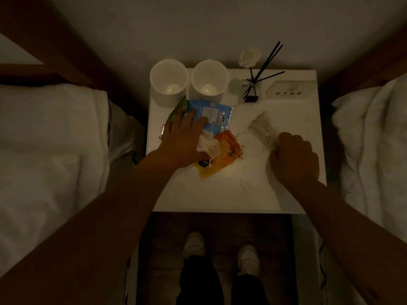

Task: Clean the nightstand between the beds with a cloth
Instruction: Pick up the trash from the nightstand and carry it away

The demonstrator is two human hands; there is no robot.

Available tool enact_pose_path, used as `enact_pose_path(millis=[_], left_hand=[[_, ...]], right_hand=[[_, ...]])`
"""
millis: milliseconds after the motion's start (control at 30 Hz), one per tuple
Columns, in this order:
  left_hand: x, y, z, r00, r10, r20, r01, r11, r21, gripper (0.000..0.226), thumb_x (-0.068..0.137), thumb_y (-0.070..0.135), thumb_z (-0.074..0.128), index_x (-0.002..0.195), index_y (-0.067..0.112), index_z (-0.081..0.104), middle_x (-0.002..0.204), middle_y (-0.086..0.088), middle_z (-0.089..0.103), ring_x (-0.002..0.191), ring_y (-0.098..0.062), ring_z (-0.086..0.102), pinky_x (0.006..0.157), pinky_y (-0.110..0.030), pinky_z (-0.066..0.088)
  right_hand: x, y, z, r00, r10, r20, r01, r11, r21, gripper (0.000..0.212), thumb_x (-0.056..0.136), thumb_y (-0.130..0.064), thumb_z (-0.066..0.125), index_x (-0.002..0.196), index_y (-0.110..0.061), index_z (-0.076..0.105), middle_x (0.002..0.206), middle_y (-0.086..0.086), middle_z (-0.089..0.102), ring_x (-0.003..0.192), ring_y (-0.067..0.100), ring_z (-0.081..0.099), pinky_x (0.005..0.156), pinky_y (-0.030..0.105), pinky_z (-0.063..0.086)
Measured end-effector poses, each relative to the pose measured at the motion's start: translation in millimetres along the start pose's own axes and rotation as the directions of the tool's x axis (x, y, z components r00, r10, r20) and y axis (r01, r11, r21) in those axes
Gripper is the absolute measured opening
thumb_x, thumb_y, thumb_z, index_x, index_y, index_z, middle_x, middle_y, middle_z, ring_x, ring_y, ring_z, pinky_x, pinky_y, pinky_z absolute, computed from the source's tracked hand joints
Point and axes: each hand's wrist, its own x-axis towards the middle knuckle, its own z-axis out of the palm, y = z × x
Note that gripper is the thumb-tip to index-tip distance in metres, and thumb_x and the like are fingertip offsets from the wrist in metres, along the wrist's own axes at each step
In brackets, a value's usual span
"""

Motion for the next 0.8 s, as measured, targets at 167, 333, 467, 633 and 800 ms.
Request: enact_pose_path(millis=[167, 333, 467, 633, 800], left_hand=[[-11, -4, 6, 0.989, -0.083, -0.120, 0.084, 0.996, 0.005, 0.081, 0.075, 0.058, 0.069, 0.139, 0.017, 0.042, 0.138, -0.012, 0.047, 0.125, -0.037, 0.044, 0.095, -0.054, 0.040], [-24, -7, 10, 0.973, -0.175, -0.147, 0.163, 0.982, -0.090, 0.044, 0.088, 0.022, 0.063, 0.129, 0.013, 0.053, 0.126, -0.014, 0.053, 0.109, -0.037, 0.046, 0.083, -0.044, 0.040], [-41, -7, 2, 0.953, -0.290, -0.086, 0.268, 0.941, -0.204, 0.040, 0.093, 0.013, 0.052, 0.133, 0.010, 0.052, 0.130, -0.015, 0.054, 0.116, -0.035, 0.048, 0.093, -0.042, 0.038], [-81, 1, -26, 0.936, -0.351, -0.019, 0.316, 0.865, -0.389, 0.024, 0.094, 0.011, 0.053, 0.113, -0.003, 0.058, 0.116, -0.024, 0.060, 0.108, -0.039, 0.056, 0.088, -0.037, 0.041], [-133, 32, -77, 0.897, -0.438, -0.053, 0.373, 0.819, -0.436, 0.011, 0.088, 0.013, 0.058, 0.099, 0.012, 0.059, 0.093, -0.011, 0.065, 0.080, -0.026, 0.058, 0.068, -0.030, 0.040]], right_hand=[[-1, -1, -1, 1.000, 0.002, 0.005, -0.002, 1.000, -0.012, 0.027, 0.088, -0.018, 0.059, 0.110, -0.004, 0.052, 0.099, 0.019, 0.056, 0.088, 0.037, 0.051, 0.062, 0.038, 0.032], [-6, -1, -4, 0.999, -0.001, 0.047, 0.001, 1.000, -0.011, 0.026, 0.089, -0.021, 0.058, 0.109, -0.005, 0.052, 0.099, 0.017, 0.056, 0.089, 0.036, 0.051, 0.063, 0.037, 0.033], [-18, 1, -10, 0.989, 0.027, 0.146, -0.031, 0.999, 0.022, 0.028, 0.092, -0.025, 0.055, 0.112, -0.007, 0.049, 0.104, 0.015, 0.055, 0.093, 0.034, 0.051, 0.069, 0.041, 0.040], [-41, -3, -44, 0.966, 0.022, 0.257, -0.071, 0.981, 0.181, 0.035, 0.093, -0.030, 0.054, 0.117, -0.006, 0.047, 0.109, 0.015, 0.056, 0.095, 0.031, 0.054, 0.076, 0.044, 0.049], [-73, -22, -102, 0.970, -0.070, 0.234, 0.005, 0.963, 0.269, 0.055, 0.090, -0.035, 0.061, 0.132, -0.010, 0.037, 0.107, 0.014, 0.062, 0.085, 0.029, 0.060, 0.066, 0.036, 0.049]])
